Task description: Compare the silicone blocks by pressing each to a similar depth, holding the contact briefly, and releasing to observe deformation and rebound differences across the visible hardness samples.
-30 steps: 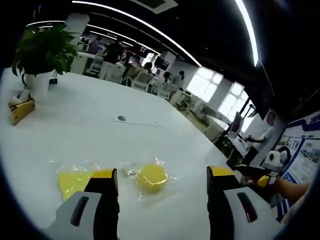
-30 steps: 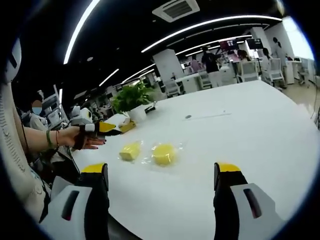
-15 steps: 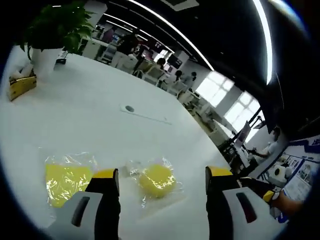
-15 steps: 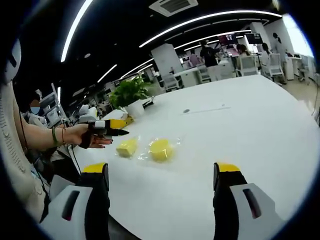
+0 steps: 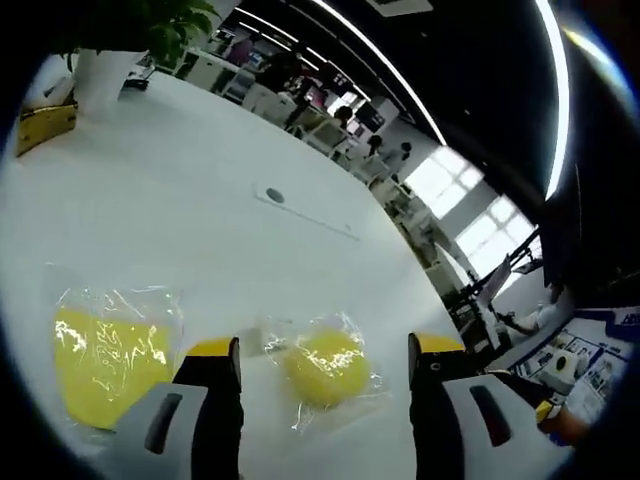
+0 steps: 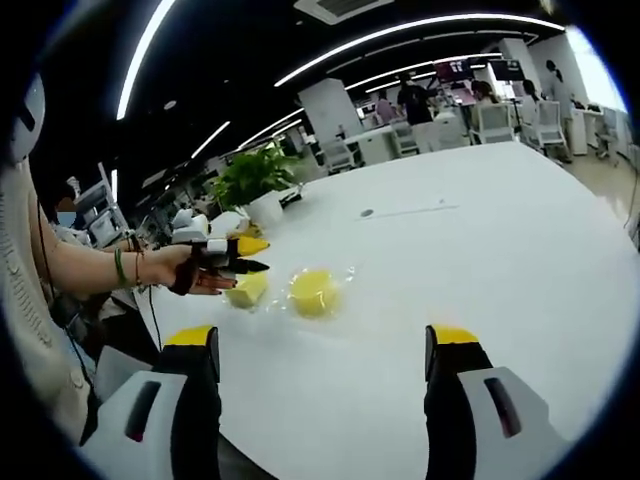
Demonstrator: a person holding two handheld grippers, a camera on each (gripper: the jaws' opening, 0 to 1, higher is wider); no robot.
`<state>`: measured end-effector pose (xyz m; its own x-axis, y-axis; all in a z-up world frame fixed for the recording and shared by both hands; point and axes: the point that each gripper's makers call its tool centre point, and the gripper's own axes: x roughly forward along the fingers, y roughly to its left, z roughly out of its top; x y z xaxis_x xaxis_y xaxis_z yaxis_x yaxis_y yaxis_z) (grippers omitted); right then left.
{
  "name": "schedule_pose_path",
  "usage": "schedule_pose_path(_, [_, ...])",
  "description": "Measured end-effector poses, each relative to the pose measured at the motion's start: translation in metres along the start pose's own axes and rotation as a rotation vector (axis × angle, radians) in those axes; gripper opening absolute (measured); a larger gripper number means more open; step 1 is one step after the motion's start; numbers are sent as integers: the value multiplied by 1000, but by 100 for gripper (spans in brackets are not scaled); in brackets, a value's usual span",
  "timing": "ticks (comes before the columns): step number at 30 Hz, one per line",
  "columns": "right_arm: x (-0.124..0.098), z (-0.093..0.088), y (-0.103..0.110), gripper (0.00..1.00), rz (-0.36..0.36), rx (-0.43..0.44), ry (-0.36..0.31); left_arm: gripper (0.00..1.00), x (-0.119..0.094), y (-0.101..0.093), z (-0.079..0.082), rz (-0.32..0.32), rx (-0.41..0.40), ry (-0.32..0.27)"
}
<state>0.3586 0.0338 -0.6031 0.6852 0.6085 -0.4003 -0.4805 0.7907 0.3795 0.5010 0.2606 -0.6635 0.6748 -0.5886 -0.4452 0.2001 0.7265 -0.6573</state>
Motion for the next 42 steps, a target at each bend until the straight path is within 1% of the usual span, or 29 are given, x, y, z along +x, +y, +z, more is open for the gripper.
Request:
schedule_pose_path(2, [0,0,-1,78,-4,0,5,66,3,2,-1,0,-11,3])
schedule_pose_path(5, [1,-2,-3,78,-8,1,13,66,10,5,-5,-8,-59,8])
schedule_pose_path(10, [3,-5,-6,77,-15,4,24,64,20,10,-9,-9,-96,16])
schedule_pose_path(13, [5,-6,-9,77,-18,7,34,63,27,13,-12,-11,-135,18])
schedule_pose_path(26, [9,-6,-17,77,-35,11,49,58,48,17,-13,-36,-232,15])
schedule_pose_path(29, [11,-7,-17,76,-35,11,55,54,53,21,-14,-28,-271,20])
schedule_pose_path(33, [13,-8,-18,76,-36,16,60,49,58,25,-11,-28,-301,15])
schedule_pose_path(39, [16,-8,-19,76,-38,19,62,43,67,24,-9,-30,-300,25])
schedule_pose_path(42, [18,-7,-19,75,-39,20,62,38,69,25,-11,-22,-298,35])
